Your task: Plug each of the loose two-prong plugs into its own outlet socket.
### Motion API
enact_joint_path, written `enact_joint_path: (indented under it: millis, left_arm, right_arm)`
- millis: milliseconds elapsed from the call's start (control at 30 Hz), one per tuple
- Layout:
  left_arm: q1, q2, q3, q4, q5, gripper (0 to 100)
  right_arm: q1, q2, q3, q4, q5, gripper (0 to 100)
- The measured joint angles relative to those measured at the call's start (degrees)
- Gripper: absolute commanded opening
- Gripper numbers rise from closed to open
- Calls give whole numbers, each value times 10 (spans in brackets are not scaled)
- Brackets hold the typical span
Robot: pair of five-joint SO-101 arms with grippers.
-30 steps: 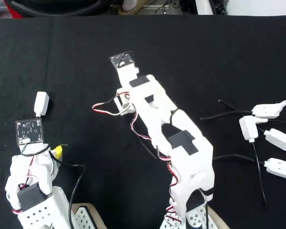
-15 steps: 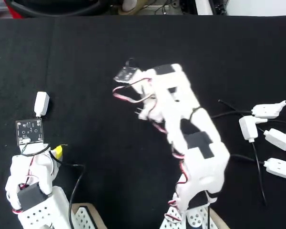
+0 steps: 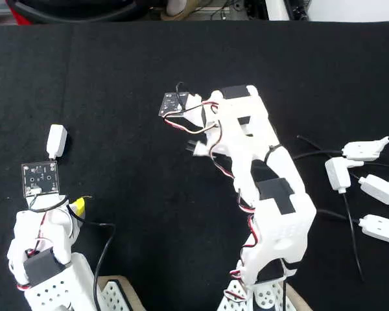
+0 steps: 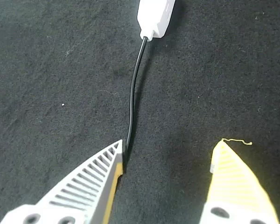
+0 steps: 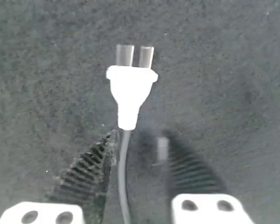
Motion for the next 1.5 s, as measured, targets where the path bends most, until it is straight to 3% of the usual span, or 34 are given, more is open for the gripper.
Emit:
enact_joint_path:
  millis: [267,600,800,1133,1333,1500]
  left_arm:
    - [0,0,0,0,-21,299]
    - [0,0,3,0,-23,299]
    - [0,0,5,0,-25,299]
    - [0,0,5,0,-25,299]
    - [0,0,5,0,-25,299]
    - [0,0,5,0,-25,299]
  right_arm:
    - [1,-48,0,14,-41,276]
    - [40,-202,32,111,-237,40]
    - [95,-245,169,108,-277,36]
    - [112,-248,340,-62,-278,36]
    - [112,-248,392,-195,-278,36]
    - [113,-248,396,-242,-278,36]
